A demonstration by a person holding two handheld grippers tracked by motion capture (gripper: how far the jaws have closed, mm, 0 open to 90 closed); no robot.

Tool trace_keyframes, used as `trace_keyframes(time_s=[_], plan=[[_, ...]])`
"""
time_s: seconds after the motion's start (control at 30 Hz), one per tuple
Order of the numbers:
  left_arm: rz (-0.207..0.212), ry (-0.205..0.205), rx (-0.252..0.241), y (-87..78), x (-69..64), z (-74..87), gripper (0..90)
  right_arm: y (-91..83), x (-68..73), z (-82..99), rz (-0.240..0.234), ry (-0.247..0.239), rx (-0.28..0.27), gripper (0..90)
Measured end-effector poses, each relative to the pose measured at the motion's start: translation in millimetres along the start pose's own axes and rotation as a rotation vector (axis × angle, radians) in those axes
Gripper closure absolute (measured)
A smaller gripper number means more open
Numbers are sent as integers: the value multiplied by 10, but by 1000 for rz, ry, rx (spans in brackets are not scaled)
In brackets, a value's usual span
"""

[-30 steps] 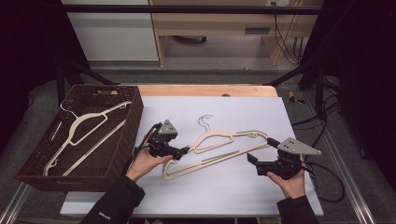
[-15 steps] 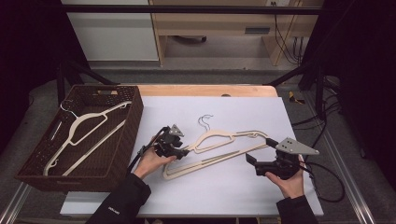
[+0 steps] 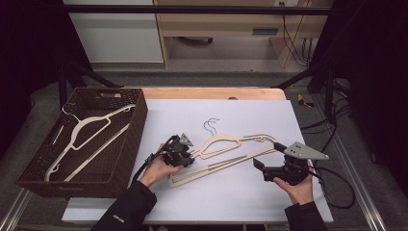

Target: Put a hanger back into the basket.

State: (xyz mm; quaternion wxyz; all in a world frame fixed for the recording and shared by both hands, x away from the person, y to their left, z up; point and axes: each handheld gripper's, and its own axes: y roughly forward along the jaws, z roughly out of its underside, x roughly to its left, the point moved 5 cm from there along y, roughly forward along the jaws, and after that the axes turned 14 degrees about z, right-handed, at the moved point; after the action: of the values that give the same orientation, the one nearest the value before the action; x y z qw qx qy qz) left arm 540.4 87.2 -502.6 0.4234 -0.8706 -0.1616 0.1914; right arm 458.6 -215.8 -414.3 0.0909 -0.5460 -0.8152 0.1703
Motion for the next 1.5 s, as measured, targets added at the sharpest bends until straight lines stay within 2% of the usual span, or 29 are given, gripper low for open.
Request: trace_keyframes(time_s=[0.1,0.23,0.3,0.33,0.37,0.43,0.47,0.5,0.53,0.6,0.67,0.8,0.87,0.97,1.07,1.3,1.43,1.5], plan=[[-20,-22,-13,-6,21,4,781,1,-1,3,-1,-4,2,50],[-20,-25,-26,-9,4,9,787,-1,-2,2,-1,-4,1,51],[0,-25,-27,-6,-39,8,791,-5,-1,-2,0,1,-1,51],[-6,-15,-20,-5,-60,8,790,-8,-4,-4,0,2,-3,51],[-7,-3,-13,4,-91,13,789,-12,-8,-6,1,2,-5,51],[-10,-5,-14,10,-93,17,786,-14,-9,-7,1,3,-5,51],[-4,-13,-19,15,-87,23,759,-15,-6,-8,-1,5,-6,52],[21,-29,-27,12,-86,26,723,-14,-4,-7,-2,5,-5,52],[31,-42,-32,12,-81,27,723,-14,-4,-7,-2,5,-5,52],[30,-49,-29,18,-96,28,677,-13,-2,-6,-1,6,-4,52],[3,-35,-15,30,-127,25,678,-15,-6,-9,0,6,-6,52],[5,-67,-19,33,-120,20,690,-18,0,-14,-2,8,-7,53],[-26,-45,-9,40,-149,18,696,-14,4,-16,-4,6,-8,53],[-43,-32,-5,44,-165,18,708,-7,11,-13,-7,6,-4,53],[-37,-26,-1,39,-175,21,791,8,22,-12,-11,6,-3,54],[-80,11,7,45,-223,14,794,57,47,-5,-15,-2,7,54],[-106,32,-19,-1,-266,-6,795,95,84,-7,-24,-6,14,57],[-134,45,-51,-48,-301,-32,794,104,95,-10,-27,-7,16,58]])
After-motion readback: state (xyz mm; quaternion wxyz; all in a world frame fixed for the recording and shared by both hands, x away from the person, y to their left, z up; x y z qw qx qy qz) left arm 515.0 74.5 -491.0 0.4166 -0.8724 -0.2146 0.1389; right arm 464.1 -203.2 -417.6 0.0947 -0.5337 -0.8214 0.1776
